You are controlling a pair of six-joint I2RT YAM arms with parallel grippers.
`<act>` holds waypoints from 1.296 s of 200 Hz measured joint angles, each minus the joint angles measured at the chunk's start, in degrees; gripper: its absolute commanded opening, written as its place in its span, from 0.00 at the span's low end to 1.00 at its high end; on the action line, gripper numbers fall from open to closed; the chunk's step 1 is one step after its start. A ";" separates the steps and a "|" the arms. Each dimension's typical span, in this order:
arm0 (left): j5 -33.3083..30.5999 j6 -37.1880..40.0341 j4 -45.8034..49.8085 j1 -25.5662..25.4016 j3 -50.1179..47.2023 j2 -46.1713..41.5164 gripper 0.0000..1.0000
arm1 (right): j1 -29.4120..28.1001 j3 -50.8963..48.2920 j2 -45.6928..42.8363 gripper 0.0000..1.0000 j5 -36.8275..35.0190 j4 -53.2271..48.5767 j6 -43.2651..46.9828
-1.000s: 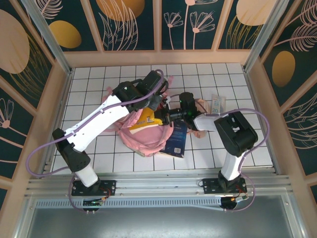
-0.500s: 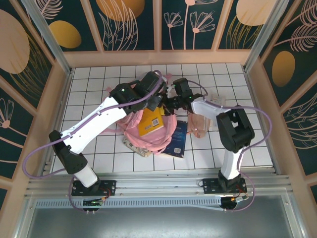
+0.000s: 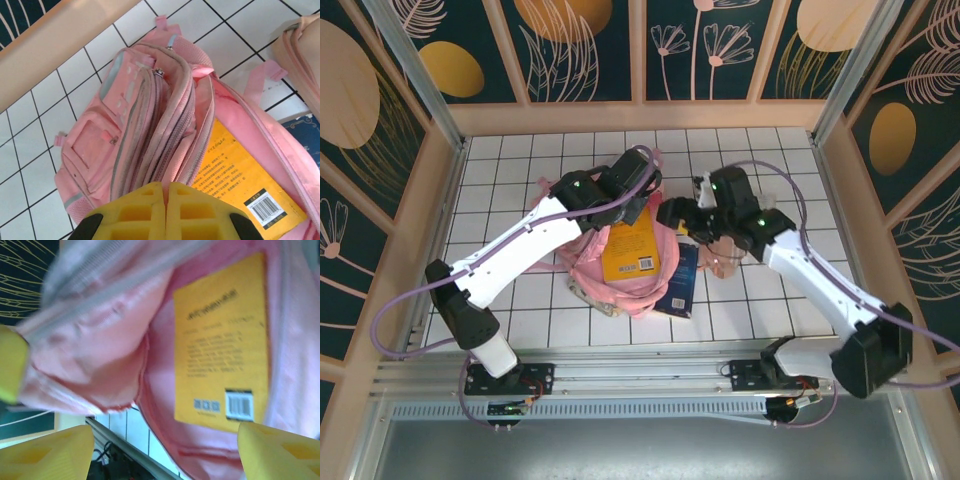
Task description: Pack the student bag
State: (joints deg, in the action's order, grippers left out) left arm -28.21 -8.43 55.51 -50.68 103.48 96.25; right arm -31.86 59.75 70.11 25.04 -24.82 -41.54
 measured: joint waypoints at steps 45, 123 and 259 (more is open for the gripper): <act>-4.07 0.90 -0.48 0.59 -0.55 -0.15 0.00 | 1.51 -21.35 -9.68 0.74 1.70 -2.03 -3.65; -4.22 3.56 -10.67 -0.92 -19.41 -2.12 0.00 | 5.31 -36.81 -12.09 0.71 4.04 6.78 -6.80; 8.90 1.73 -27.52 -5.46 -36.24 6.29 0.00 | 7.30 -36.44 2.86 0.65 9.88 19.04 -12.09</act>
State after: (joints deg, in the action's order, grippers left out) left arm -19.31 -6.70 27.99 -56.14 67.24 102.54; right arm -24.56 23.31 72.97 34.92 -5.78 -53.63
